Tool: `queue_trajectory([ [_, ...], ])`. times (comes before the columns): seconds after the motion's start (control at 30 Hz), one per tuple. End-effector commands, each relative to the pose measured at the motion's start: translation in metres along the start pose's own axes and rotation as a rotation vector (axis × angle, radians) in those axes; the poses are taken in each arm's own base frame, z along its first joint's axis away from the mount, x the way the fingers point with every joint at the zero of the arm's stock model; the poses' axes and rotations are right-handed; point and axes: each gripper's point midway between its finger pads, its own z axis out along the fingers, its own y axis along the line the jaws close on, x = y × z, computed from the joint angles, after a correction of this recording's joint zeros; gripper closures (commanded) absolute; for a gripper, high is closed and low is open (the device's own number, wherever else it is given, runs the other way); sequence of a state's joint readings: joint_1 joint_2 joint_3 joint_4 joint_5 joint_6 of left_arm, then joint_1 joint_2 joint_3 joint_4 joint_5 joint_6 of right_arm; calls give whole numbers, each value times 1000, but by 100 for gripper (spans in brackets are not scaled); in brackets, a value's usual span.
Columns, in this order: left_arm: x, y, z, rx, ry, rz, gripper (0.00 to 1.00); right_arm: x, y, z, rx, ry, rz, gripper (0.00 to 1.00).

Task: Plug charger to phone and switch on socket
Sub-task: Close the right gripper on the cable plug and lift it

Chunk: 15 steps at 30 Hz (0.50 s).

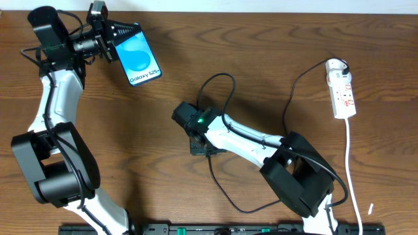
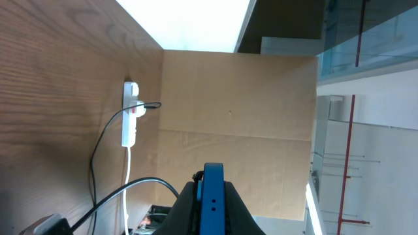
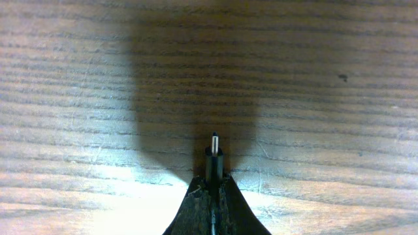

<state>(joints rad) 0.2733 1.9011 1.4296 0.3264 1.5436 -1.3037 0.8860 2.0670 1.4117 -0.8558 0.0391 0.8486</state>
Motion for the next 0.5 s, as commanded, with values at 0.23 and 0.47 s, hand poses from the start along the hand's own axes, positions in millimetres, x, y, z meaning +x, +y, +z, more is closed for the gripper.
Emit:
queue_trajectory([
  [0.23,6,-21,-3,10,21,70,92,-22,9,-44,-101,-64,-163,99],
  [0.47,6,-21,-3,10,21,71,93,-48,-4,-103,-201,-177,-94,99],
])
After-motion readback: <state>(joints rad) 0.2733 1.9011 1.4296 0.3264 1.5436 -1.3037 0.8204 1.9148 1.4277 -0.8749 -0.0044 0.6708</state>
